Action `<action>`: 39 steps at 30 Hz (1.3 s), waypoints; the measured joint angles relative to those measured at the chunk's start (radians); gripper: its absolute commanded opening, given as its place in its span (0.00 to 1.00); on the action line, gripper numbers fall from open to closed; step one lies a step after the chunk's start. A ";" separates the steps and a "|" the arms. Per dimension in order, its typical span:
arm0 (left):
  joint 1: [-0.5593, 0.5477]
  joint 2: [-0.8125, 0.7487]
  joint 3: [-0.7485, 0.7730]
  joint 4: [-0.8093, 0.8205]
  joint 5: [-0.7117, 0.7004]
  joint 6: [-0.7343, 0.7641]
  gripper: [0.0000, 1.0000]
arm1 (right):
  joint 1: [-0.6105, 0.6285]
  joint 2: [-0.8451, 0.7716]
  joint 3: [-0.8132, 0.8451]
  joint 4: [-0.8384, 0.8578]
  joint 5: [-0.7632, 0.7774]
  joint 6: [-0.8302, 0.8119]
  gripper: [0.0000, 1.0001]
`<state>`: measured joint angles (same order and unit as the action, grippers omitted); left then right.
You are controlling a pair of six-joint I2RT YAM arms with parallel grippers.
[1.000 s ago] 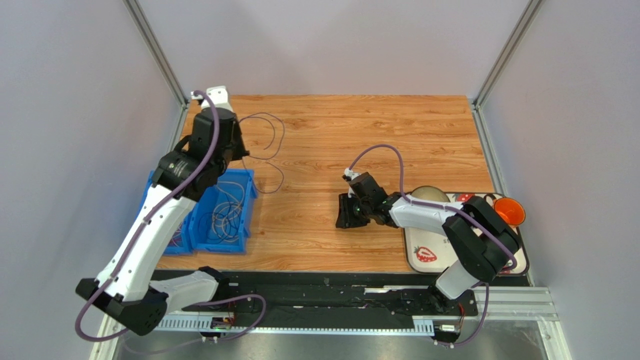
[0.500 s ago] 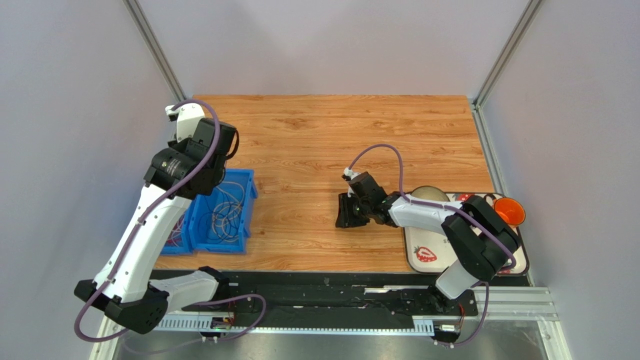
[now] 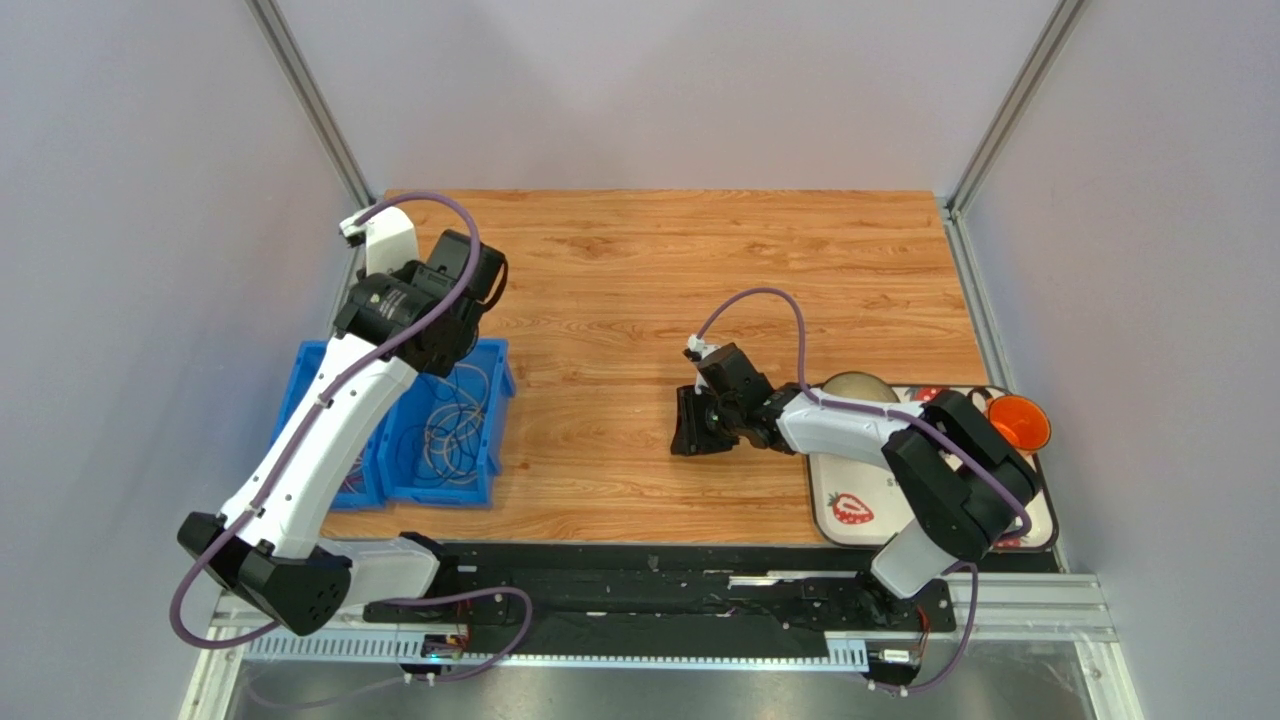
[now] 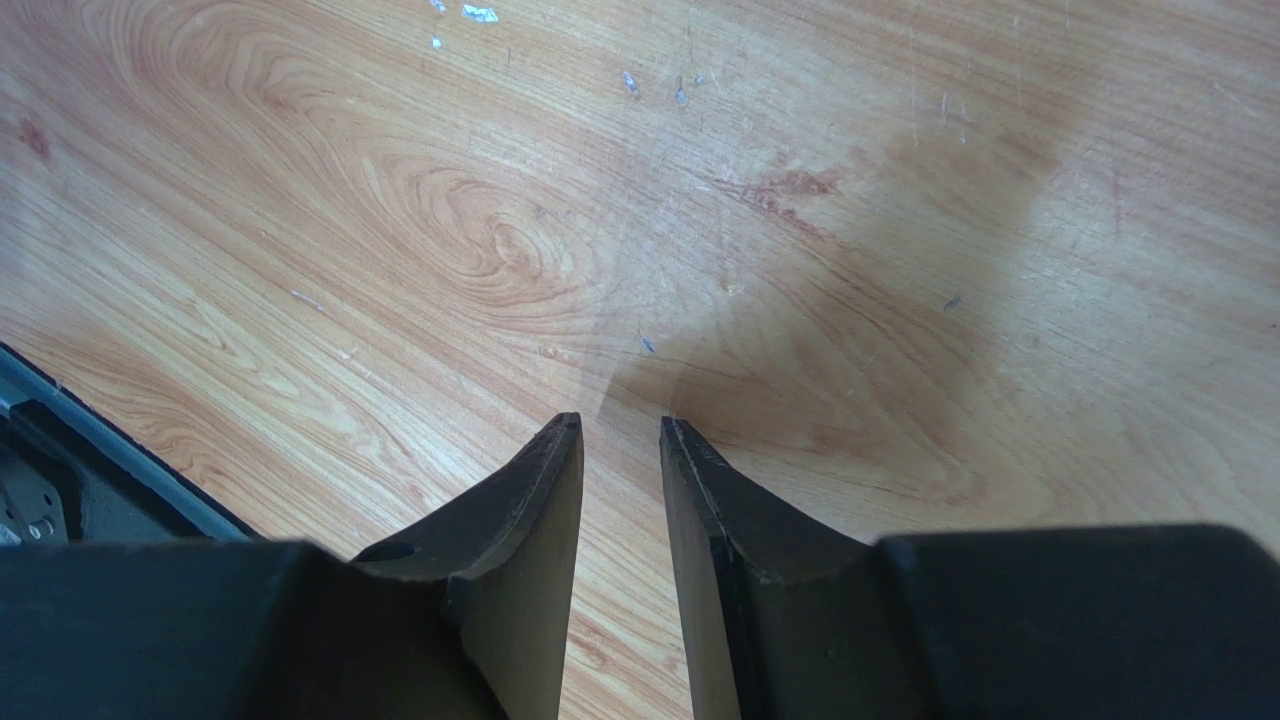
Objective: Untangle the cables
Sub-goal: Place the cable in the bin.
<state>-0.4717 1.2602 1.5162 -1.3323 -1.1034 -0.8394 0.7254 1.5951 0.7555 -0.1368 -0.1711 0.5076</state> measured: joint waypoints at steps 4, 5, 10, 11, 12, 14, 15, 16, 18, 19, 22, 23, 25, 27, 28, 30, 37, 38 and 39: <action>0.000 0.000 -0.046 -0.004 -0.005 -0.052 0.00 | 0.000 0.000 0.001 0.000 0.000 0.000 0.34; 0.000 0.000 -0.057 -0.005 -0.005 -0.058 0.00 | 0.000 0.000 0.001 0.000 0.000 0.000 0.34; 0.000 -0.020 -0.140 -0.008 0.010 -0.070 0.00 | 0.000 0.001 0.001 0.000 0.000 0.000 0.34; 0.000 -0.032 -0.157 -0.009 0.021 -0.062 0.00 | 0.000 0.001 0.001 0.000 0.000 0.000 0.34; 0.000 -0.046 -0.172 -0.010 0.030 -0.052 0.00 | 0.000 0.002 0.002 -0.001 0.000 0.000 0.34; 0.000 -0.073 -0.191 -0.013 0.047 -0.042 0.00 | 0.000 0.003 0.003 -0.002 0.000 0.000 0.34; 0.000 -0.084 -0.196 -0.014 0.052 -0.039 0.00 | 0.000 0.003 0.004 -0.003 0.000 0.000 0.34; 0.000 -0.094 -0.200 -0.014 0.057 -0.035 0.00 | 0.000 0.003 0.004 -0.003 0.000 0.000 0.34; 0.000 -0.101 -0.207 -0.014 0.068 -0.030 0.01 | 0.000 0.004 0.005 -0.003 0.000 0.000 0.34; 0.000 -0.101 -0.214 -0.014 0.074 -0.024 0.00 | 0.000 0.004 0.005 -0.003 0.000 0.000 0.34; 0.000 -0.081 -0.246 -0.016 0.109 0.005 0.00 | 0.000 0.004 0.005 -0.003 0.000 0.000 0.34; 0.000 -0.063 -0.256 -0.017 0.124 0.013 0.00 | 0.000 0.004 0.005 -0.003 0.000 0.000 0.34; 0.000 -0.006 -0.268 -0.019 0.150 0.008 0.00 | 0.000 0.004 0.005 -0.003 0.000 0.000 0.34; 0.000 0.070 -0.270 -0.017 0.161 -0.011 0.00 | 0.000 0.004 0.005 -0.003 0.000 0.000 0.34; 0.000 0.102 -0.272 -0.014 0.166 -0.026 0.00 | 0.000 0.004 0.005 -0.003 0.000 0.000 0.34; 0.000 0.164 -0.280 -0.011 0.179 -0.055 0.00 | 0.000 0.004 0.005 -0.003 0.000 0.000 0.34; 0.010 0.288 -0.317 -0.008 0.219 -0.095 0.00 | 0.000 0.004 0.005 -0.003 0.000 0.000 0.34; 0.013 0.287 -0.317 -0.007 0.228 -0.092 0.00 | 0.000 0.004 0.005 -0.003 0.000 0.000 0.34; 0.018 0.285 -0.317 -0.007 0.234 -0.090 0.00 | 0.000 0.004 0.005 -0.003 0.000 0.000 0.34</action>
<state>-0.4538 1.5448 1.1992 -1.3396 -0.8692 -0.9291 0.7254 1.5993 0.7605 -0.1402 -0.1707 0.5076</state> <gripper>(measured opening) 0.009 0.337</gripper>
